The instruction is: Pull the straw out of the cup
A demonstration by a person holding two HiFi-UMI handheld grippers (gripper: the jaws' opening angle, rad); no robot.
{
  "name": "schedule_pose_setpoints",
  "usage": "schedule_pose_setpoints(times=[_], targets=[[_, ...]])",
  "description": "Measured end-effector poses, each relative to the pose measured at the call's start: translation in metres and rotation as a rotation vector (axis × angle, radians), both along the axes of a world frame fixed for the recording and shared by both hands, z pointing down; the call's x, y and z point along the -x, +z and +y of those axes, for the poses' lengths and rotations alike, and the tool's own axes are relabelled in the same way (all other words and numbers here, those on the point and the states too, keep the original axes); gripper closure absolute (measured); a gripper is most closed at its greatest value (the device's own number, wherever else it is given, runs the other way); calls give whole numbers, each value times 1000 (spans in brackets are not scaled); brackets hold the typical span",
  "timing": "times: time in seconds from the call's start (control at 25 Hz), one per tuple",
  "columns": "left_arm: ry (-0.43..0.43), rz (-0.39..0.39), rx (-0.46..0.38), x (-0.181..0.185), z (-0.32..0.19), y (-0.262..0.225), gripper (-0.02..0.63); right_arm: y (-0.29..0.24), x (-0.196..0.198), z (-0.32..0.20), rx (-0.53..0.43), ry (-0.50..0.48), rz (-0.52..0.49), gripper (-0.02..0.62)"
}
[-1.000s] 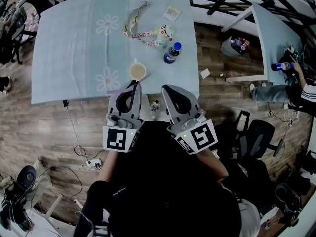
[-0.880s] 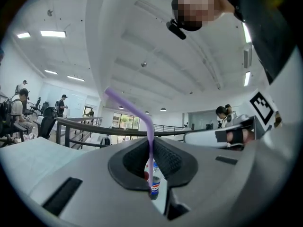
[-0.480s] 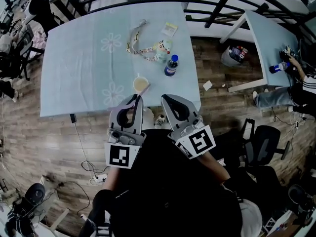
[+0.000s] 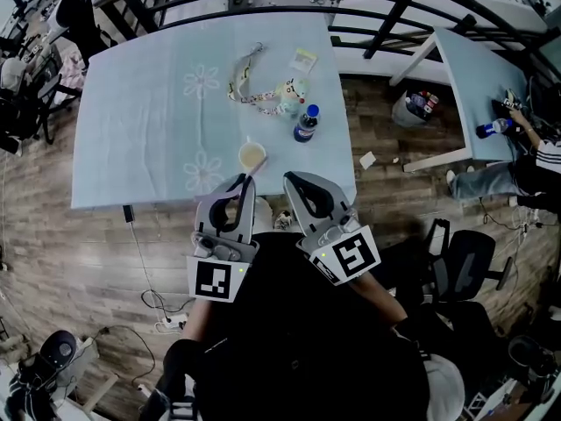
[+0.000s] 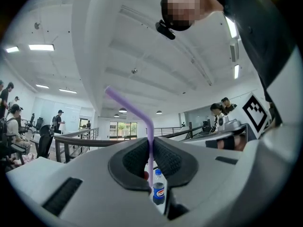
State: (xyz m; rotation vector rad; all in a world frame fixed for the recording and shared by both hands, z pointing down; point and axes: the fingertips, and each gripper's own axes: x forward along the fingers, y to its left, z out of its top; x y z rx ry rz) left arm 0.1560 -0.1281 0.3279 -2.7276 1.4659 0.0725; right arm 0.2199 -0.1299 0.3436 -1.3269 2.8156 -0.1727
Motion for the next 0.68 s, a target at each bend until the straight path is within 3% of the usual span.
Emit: schedule_pose_setpoints(times=[0.48,0.68], targets=[[-13,-8,14,3,2,10,574,5,7,1,4,-23,15,588],[-19,-57,13,5,-3,18,574,7,9,-1,8,-30,17,588]])
